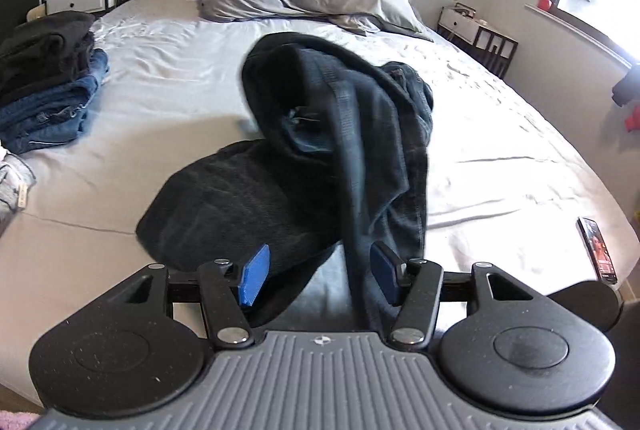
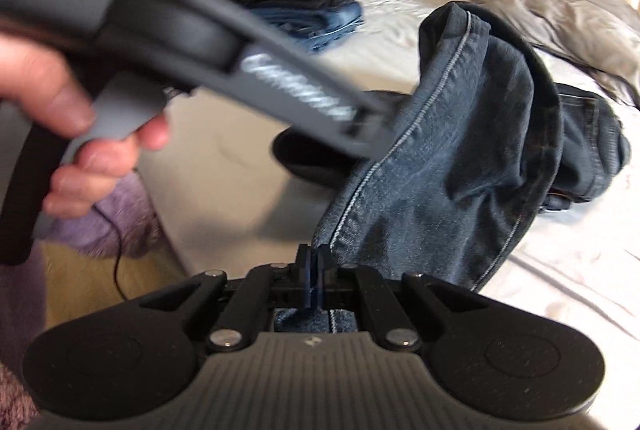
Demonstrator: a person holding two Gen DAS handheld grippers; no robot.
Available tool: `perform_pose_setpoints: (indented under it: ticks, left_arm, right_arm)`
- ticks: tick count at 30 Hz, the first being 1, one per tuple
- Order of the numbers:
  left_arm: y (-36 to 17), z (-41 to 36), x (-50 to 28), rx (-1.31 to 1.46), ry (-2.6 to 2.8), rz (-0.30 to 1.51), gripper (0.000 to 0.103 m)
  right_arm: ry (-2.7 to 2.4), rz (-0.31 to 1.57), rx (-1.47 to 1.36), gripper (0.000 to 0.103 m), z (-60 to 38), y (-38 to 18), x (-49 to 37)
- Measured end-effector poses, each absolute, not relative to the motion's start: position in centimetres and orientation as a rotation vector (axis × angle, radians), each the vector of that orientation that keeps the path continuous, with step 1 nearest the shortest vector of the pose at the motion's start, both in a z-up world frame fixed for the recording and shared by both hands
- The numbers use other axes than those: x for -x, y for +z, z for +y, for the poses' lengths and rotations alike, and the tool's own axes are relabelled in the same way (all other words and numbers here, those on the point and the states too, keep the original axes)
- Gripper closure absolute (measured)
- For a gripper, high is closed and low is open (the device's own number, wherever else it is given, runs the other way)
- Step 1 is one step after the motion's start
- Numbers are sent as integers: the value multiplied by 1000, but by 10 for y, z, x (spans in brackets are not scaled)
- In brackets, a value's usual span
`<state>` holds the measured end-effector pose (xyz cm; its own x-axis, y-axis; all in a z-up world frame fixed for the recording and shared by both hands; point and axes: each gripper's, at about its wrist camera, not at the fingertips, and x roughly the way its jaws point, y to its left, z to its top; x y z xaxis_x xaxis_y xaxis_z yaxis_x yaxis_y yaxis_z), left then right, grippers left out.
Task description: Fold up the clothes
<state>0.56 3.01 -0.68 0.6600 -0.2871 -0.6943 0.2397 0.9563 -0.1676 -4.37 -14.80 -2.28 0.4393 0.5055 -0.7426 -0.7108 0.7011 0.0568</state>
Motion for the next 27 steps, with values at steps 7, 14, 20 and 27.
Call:
perform_pose_setpoints:
  ticks: [7,14,20,27]
  left_arm:
    - [-22,20,-12,22,-274,846,49]
    - [-23,21,-13,25,-266,846,50]
    - [-11,20,-9,5,-247,785,50]
    - [-1,9,-7,-14,-278,737,50]
  right_arm:
    - [767,809,283,86,-152,-21,43]
    - [727,788,298,44,-160,-14,39]
    - [581,783,265,46,-181,-10,14]
    - [396,807,153,54,-215,-24,-18]
